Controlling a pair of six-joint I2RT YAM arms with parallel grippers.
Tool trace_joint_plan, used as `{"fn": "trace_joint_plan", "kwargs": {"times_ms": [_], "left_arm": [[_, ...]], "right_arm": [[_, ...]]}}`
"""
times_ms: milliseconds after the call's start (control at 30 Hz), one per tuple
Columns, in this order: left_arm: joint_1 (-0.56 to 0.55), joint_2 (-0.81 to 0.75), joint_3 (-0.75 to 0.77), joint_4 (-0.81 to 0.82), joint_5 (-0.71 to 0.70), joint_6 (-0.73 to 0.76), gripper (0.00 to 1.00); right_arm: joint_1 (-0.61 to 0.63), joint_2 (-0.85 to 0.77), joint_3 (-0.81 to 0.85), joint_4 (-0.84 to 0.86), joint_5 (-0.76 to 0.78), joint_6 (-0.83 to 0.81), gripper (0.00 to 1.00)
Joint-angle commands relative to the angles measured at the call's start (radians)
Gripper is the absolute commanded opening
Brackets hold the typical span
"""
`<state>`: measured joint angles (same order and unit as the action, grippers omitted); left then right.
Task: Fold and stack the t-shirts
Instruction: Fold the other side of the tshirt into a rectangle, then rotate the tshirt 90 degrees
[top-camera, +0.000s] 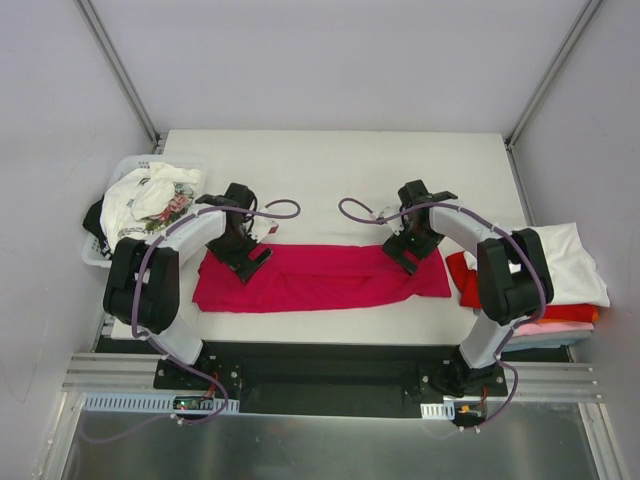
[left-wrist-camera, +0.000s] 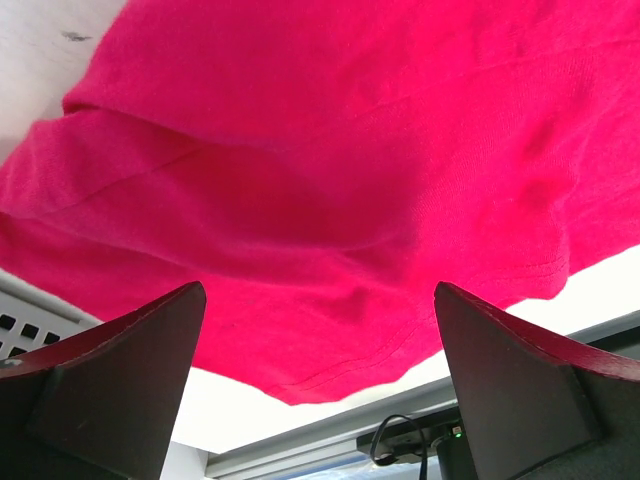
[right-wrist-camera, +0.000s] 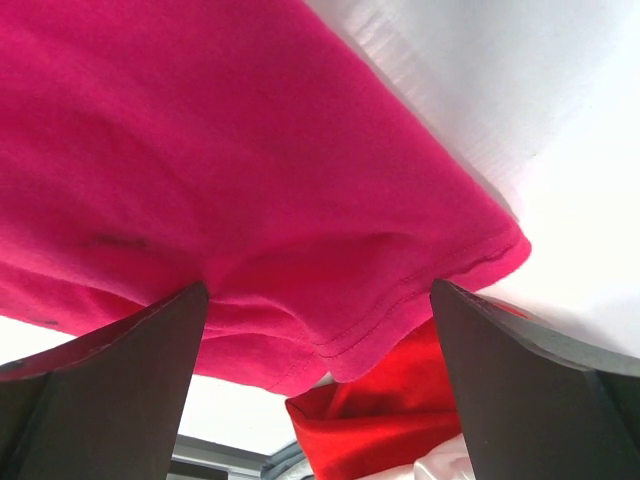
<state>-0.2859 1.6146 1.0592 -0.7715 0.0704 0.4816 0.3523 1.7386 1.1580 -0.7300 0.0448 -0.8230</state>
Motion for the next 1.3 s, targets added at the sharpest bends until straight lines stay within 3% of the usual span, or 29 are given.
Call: {"fn": "trace_joint_plan", "kwargs": {"times_ms": [0, 33, 900, 1267], "left_arm": [[0.007, 0.011, 0.019, -0.023, -0.009, 0.012, 0.99], [0.007, 0.017, 0.016, -0.022, -0.009, 0.011, 0.99], [0.001, 0.172, 0.07, -0.087, -0.066, -0.097, 0.99], [-0.002, 0.309, 0.28, -0.156, -0.123, -0.101, 0.99]], "right_arm": [[0.002, 0.001, 0.008, -0.025, -0.037, -0.005, 1.0], [0.002, 0.006, 0.003, -0.022, -0.036, -0.005, 0.97], [0.004, 0.047, -0.023, -0.045, 0.02, -0.013, 0.96], [0.05, -0.06, -0.09, -0.089, -0.003, -0.022, 0.97]]}}
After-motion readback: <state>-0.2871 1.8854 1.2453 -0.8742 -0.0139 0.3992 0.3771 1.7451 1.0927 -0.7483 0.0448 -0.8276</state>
